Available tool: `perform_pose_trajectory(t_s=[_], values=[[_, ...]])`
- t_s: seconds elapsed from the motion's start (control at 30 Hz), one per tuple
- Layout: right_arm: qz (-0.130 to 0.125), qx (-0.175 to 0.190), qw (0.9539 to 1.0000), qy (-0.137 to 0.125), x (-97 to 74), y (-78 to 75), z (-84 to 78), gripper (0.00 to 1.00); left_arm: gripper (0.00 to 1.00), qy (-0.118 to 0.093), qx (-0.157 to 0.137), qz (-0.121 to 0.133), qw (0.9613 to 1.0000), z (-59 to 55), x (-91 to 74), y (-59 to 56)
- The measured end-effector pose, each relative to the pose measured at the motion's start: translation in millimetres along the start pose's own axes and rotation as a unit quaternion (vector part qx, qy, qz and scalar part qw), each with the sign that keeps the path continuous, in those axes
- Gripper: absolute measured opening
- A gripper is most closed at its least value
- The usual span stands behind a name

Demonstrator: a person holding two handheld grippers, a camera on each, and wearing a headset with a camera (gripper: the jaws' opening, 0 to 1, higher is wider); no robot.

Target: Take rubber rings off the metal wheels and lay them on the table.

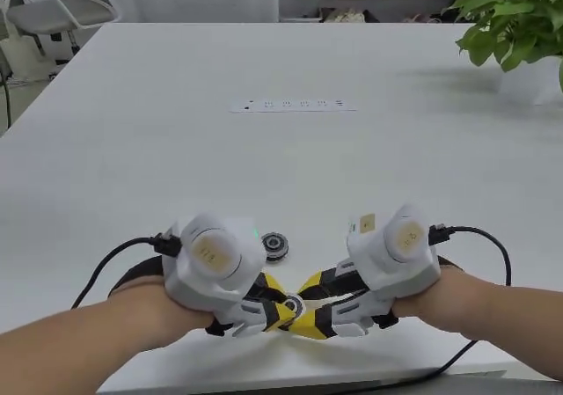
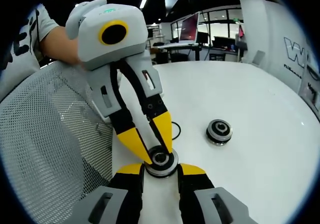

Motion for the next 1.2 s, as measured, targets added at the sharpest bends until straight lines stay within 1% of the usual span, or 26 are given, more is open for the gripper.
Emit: perform_pose_trajectory(t_s=[0.33,0.43,0.6,0.63,0.67,0.8,0.9,1.07,1.1,1.13,1.2], values=[[-0.008,-0.014,0.9999,0.004,-2.9,0.4,-1.5,0.22,0.08,-0.009,-0.003,0.008,0.9999,-0.7,0.9,-1.3],[-0.01,-0.019,0.9998,0.006,-3.7,0.4,-2.6,0.22,0.08,-0.008,-0.002,0.01,0.9999,-0.4,1.2,-1.7],[-0.014,-0.021,0.9996,0.016,-5.5,0.1,-5.1,0.18,0.08,-0.01,-0.002,0.01,0.9999,-0.7,1.1,-1.6],[-0.012,-0.03,0.9992,0.022,-6.9,-1.0,-6.6,0.16,0.08,-0.009,-0.001,0.01,0.9999,-0.6,1.0,-1.6],[-0.014,-0.021,0.9995,0.018,-7.0,-1.2,-6.7,0.15,0.08,-0.009,0.001,0.01,0.9999,-0.5,1.0,-1.7],[-0.015,-0.016,0.9996,0.018,-8.2,-1.4,-8.0,0.12,0.08,-0.01,-0.002,0.01,0.9999,-0.7,1.1,-1.5],[-0.016,-0.012,0.9996,0.022,-9.0,-2.5,-9.2,0.06,0.08,-0.011,-0.002,0.011,0.9999,-1.0,0.9,-1.2],[-0.017,-0.012,0.9995,0.025,-8.9,-2.0,-8.2,0.05,0.08,-0.008,-0.001,0.012,0.9999,-0.8,0.8,-1.1],[-0.017,-0.008,0.9995,0.025,-8.9,-2.1,-8.2,0.05,0.08,-0.009,-0.002,0.012,0.9999,-1.0,0.8,-1.0],[-0.018,-0.004,0.9995,0.026,-9.3,-2.8,-8.6,0.02,0.08,-0.009,-0.002,0.013,0.9999,-1.0,0.8,-1.1],[-0.018,0.024,0.9993,0.022,-9.2,-4.6,-9.3,0.0,0.08,-0.008,-0.001,0.014,0.9999,-0.9,0.7,-1.5]])
Point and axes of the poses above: the centre of the closed fingertips' face, and the gripper's own axes: x roughly forward along the fingers, y roughly to its left, z roughly out of its top, the point moved 9 cm from there along -x, roughly backward along the fingers
